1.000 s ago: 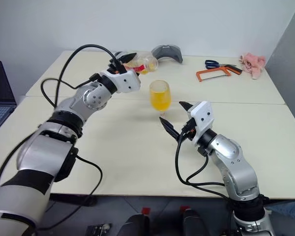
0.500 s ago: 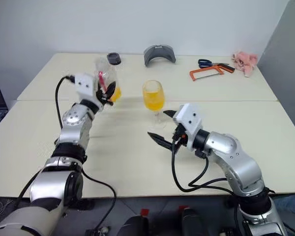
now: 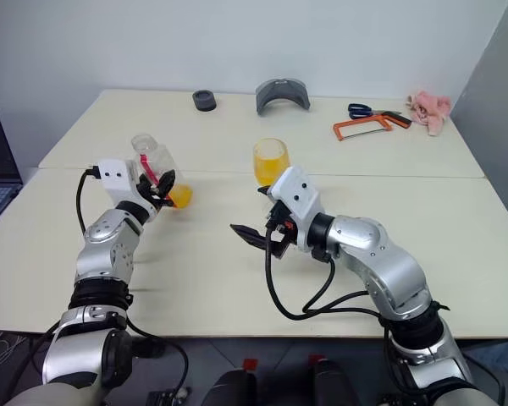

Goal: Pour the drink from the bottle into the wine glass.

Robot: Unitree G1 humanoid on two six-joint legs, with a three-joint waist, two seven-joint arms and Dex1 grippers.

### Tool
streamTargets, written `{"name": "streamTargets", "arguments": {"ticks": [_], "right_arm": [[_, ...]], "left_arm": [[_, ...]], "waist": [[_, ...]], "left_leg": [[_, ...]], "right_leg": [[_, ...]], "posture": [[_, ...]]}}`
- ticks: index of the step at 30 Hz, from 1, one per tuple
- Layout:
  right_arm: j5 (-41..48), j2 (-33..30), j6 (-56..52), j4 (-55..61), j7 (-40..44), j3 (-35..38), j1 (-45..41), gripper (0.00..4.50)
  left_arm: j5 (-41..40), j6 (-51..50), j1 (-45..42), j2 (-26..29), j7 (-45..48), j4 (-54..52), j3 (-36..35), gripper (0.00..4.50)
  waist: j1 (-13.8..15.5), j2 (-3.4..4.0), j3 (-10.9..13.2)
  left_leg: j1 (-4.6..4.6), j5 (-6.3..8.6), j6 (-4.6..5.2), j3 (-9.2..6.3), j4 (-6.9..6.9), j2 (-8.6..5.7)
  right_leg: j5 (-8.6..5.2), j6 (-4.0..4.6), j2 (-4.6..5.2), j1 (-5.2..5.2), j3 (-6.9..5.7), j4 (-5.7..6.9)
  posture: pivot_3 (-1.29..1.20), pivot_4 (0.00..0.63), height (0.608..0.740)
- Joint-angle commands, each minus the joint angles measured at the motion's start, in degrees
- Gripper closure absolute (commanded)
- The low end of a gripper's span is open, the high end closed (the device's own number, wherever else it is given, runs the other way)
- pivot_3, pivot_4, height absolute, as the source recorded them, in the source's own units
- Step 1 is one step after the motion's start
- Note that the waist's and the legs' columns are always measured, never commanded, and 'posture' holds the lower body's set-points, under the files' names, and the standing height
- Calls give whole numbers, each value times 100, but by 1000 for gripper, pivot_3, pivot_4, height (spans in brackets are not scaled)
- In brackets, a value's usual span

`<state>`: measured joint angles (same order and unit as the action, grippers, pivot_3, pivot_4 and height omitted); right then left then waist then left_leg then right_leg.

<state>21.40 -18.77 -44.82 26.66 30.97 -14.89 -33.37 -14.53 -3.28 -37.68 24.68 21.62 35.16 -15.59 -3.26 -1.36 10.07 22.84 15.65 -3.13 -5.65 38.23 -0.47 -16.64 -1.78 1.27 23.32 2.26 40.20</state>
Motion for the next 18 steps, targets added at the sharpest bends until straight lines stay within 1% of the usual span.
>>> {"name": "streamTargets", "arguments": {"ticks": [1, 3, 5, 6, 9, 11, 12, 16, 18], "right_arm": [[-39, 68, 53, 114, -39, -20, -155, 0], [-52, 88, 46, 105, -47, -27, -150, 0], [-59, 105, 23, 107, -48, -25, -141, 0], [-58, 113, 6, 110, -48, -19, -137, 0], [-60, 116, -20, 120, -38, -4, -110, 0], [-51, 118, -35, 123, -35, 16, -81, 0], [-49, 113, -33, 123, -31, 24, -63, 0], [-92, 34, 124, 142, 15, 38, 172, 0], [-240, -93, 476, 143, 83, 7, 483, 0]], "left_arm": [[19, 116, 84, 98, 159, -140, 11, 2812], [57, 163, 129, 113, 223, -114, 41, 2812], [62, 205, 166, 114, 290, -125, 55, 2083], [54, 213, 188, 111, 332, -148, 62, 1823], [76, 250, 255, 106, 360, -213, 80, 811], [83, 259, 327, 112, 413, -288, 116, 242], [89, 261, 363, 112, 429, -329, 132, 30], [62, 181, 617, 99, 454, -696, 155, 30], [39, 39, 845, 94, 390, -1008, 134, 30]], "waist": [[0, -1, -1], [0, 0, -2], [1, 0, -2], [0, 0, -2], [-1, 0, -2], [0, 0, -2], [0, 0, -2], [0, -1, -2], [3, -1, -3]], "left_leg": [[-1, 0, 0, 1, -1, 0], [-1, 0, 0, 2, -1, 0], [-3, 1, 1, 3, -3, 0], [-3, 1, 3, 2, -3, 0], [-3, 2, 4, 3, -4, 1], [-2, 3, 5, 1, -4, 1], [-3, 3, 5, 0, -4, 1], [-2, 3, 6, 1, -4, 1], [-2, 4, 6, 1, -6, 2]], "right_leg": [[0, 0, 0, 0, 0, 0], [0, 0, 0, 0, 1, 0], [0, 0, 0, 0, 2, 0], [0, 0, 0, 0, 1, 0], [0, 0, 0, 0, 2, 0], [0, 0, 0, 0, 0, 0], [0, 0, 0, 0, 0, 0], [0, 0, 0, 0, 1, -1], [0, 0, 0, 0, 2, -2]], "posture": [[0, 150, 740], [0, 150, 740], [0, 150, 740], [0, 150, 740], [0, 150, 740], [0, 150, 740], [0, 150, 740], [0, 150, 740], [0, 150, 740]]}}
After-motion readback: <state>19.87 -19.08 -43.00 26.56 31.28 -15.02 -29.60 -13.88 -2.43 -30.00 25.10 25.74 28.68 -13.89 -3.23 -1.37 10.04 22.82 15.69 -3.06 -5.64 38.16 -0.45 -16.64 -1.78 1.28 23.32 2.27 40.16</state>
